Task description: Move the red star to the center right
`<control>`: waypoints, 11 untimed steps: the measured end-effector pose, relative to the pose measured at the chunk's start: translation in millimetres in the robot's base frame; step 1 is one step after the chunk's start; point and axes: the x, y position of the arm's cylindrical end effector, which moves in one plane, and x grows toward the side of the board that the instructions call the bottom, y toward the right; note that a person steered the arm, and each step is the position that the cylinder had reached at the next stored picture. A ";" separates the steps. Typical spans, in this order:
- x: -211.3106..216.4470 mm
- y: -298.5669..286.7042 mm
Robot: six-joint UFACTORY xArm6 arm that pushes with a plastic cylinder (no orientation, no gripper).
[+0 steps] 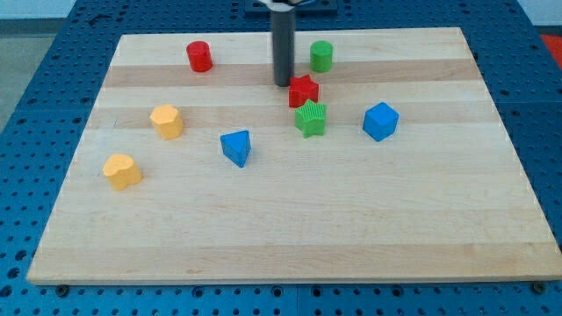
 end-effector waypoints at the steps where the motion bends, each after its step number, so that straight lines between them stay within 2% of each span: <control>1: 15.4 -27.5; 3: 33.5 1.5; 5: 33.8 24.8; 9: 33.9 180.1; 10: 33.9 170.6; 11: 34.0 108.6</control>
